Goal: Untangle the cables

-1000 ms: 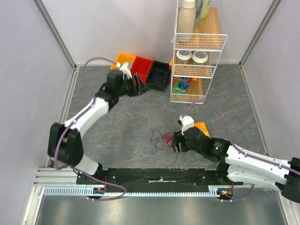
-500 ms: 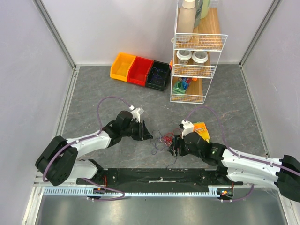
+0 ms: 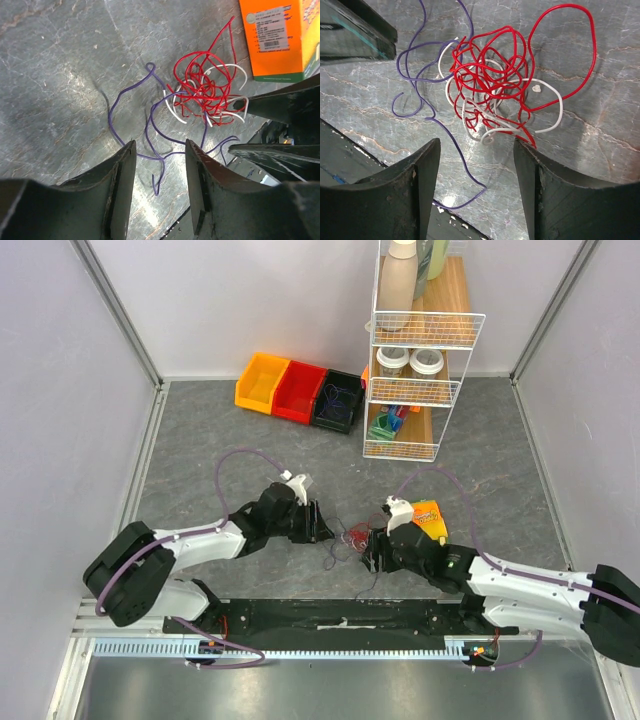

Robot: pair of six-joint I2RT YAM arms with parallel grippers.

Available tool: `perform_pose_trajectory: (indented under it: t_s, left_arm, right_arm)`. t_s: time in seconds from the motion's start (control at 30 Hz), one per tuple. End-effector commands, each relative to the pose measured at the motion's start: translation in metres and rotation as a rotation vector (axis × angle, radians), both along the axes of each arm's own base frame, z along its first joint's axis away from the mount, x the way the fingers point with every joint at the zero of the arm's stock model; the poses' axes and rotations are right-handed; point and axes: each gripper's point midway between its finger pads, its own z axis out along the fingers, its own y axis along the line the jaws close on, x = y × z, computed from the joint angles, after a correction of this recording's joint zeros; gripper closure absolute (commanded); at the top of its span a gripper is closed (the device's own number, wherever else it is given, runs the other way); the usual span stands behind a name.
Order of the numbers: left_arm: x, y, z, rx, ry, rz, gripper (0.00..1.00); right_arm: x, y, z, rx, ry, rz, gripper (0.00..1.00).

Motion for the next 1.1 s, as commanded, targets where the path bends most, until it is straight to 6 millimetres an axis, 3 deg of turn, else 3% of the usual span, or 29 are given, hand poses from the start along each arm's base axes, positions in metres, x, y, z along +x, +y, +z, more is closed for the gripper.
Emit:
perform_pose_trajectory:
  t_s: [0.0,0.23,0.43,0.67,0.8,1.07]
  left_arm:
    - [-0.003,-0.007,-0.006,-0.009,0.051,0.029,0.51]
    - [-0.04,-0.006,-0.017,0.053,0.126,0.056,0.51]
    - [-0.054,-0.001,-0.027,0.09,0.161,0.074,0.47]
    - [-0.062,0.012,-0.006,0.044,0.083,0.095,0.36]
    - [-0.076,0.011,-0.014,0.044,0.139,0.061,0.4]
    - [-0.09,-0.006,-0.031,0.088,0.179,0.006,0.45]
  right_arm:
    - [0.005,-0.009,0.007,0.012,-0.044,-0.036,0.32]
    - [0.001,-0.01,0.013,0.029,-0.041,-0.028,0.31]
    - [-0.004,-0.01,0.01,-0.002,-0.024,0.009,0.3]
    - [-0.015,-0.013,0.005,-0.019,0.03,0.031,0.29]
    - [-0.026,-0.017,0.003,-0.027,0.08,0.045,0.3]
    - [-0.038,-0.026,0.022,0.001,0.087,0.073,0.28]
